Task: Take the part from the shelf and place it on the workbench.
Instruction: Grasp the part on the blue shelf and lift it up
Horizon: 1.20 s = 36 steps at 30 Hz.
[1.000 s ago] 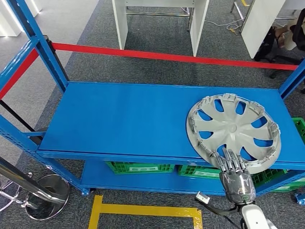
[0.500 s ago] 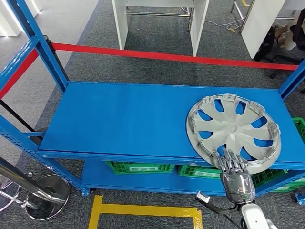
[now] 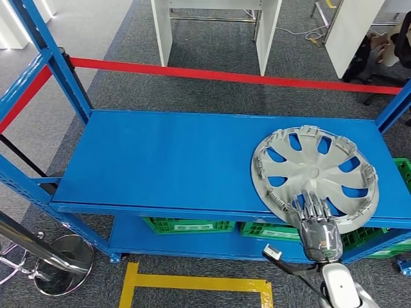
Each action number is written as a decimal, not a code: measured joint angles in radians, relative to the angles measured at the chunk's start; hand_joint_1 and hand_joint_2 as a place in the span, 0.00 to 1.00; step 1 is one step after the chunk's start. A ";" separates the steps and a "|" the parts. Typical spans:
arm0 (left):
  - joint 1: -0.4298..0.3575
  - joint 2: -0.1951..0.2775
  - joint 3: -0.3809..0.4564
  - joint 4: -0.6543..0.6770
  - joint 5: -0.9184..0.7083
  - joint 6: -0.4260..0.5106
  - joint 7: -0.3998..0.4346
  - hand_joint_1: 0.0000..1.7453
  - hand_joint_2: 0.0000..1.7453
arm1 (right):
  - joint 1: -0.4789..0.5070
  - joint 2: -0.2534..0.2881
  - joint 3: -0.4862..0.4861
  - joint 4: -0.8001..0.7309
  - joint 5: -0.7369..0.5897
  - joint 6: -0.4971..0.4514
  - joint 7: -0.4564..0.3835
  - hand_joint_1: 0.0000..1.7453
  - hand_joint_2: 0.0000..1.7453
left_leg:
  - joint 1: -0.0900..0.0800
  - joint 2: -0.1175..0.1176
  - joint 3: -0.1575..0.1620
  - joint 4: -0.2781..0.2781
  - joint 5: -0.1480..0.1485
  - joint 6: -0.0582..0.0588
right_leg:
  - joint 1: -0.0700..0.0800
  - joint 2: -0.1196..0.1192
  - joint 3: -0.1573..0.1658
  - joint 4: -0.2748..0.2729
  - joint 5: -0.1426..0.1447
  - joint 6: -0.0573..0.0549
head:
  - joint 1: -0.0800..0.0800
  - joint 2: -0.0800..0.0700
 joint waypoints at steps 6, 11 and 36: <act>0.000 0.000 -0.014 0.000 0.006 0.000 0.002 0.00 0.00 | -0.017 0.002 0.014 0.012 0.000 0.000 0.014 1.00 1.00 | 0.000 0.000 0.000 0.000 0.000 0.000 | 0.000 0.000 0.000 0.000 0.000 0.000 | 0.000 0.000; 0.000 -0.001 -0.017 0.000 0.012 -0.001 0.003 0.00 0.00 | -0.024 0.003 0.024 0.016 0.000 0.000 0.028 1.00 1.00 | 0.000 0.000 0.000 0.000 0.000 0.000 | 0.000 0.000 0.000 0.000 0.000 0.000 | 0.000 0.000; 0.004 -0.006 -0.044 0.000 0.040 0.008 0.005 0.00 0.00 | 0.022 -0.141 0.022 -0.508 0.000 0.000 -0.203 1.00 1.00 | 0.000 -0.005 -0.003 0.001 0.000 0.000 | 0.000 -0.005 -0.002 0.001 0.000 0.000 | 0.000 0.000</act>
